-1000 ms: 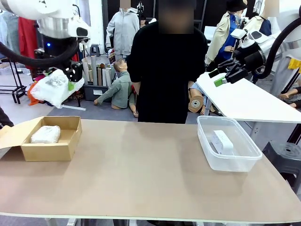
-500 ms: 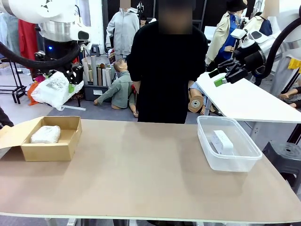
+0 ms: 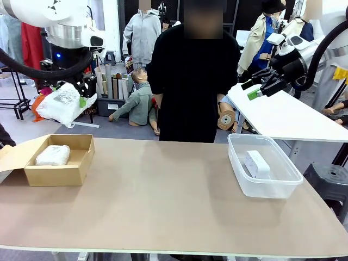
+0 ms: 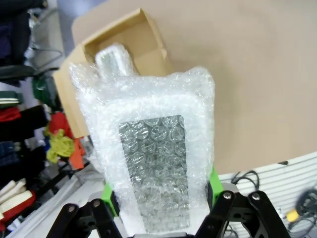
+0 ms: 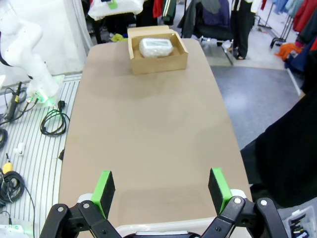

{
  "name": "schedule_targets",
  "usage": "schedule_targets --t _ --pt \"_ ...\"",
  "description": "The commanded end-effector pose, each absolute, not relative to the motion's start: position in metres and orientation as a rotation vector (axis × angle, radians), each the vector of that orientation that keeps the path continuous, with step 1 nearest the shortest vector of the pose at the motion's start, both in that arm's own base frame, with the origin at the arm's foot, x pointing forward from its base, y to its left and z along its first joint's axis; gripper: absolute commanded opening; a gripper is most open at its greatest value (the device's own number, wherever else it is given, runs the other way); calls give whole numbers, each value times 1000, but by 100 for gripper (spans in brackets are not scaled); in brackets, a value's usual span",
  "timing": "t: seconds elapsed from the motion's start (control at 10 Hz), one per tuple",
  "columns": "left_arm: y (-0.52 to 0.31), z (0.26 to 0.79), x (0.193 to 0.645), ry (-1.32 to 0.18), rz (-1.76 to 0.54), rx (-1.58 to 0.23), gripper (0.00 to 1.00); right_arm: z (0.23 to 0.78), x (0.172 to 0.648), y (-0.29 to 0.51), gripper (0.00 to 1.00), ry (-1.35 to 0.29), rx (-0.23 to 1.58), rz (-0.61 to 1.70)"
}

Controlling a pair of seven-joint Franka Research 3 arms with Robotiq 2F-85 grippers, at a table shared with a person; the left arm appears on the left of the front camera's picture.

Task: Separate and place wrapped and unwrapped clocks.
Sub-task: If the picked Digital clock is wrapped, place it in the Package Box ; if not, place it in the Organizing box.

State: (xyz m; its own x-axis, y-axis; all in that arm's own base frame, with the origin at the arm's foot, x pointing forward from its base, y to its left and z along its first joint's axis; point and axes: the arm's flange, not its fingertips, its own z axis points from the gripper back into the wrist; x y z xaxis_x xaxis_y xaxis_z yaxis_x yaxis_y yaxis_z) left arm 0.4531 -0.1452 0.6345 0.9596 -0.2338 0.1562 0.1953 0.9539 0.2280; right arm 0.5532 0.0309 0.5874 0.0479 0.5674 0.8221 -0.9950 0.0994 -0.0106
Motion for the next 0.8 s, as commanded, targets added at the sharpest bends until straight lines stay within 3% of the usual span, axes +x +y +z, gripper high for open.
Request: schedule_targets --t 0.0,0.4,0.7 --pt "-124 629 475 -150 -139 164 0 588 552 31 100 -798 692 1363" --pt "-82 575 507 -128 62 23 0 588 552 31 100 -798 692 1363" --pt "-56 532 535 -125 120 41 0 588 552 31 100 -798 692 1363"
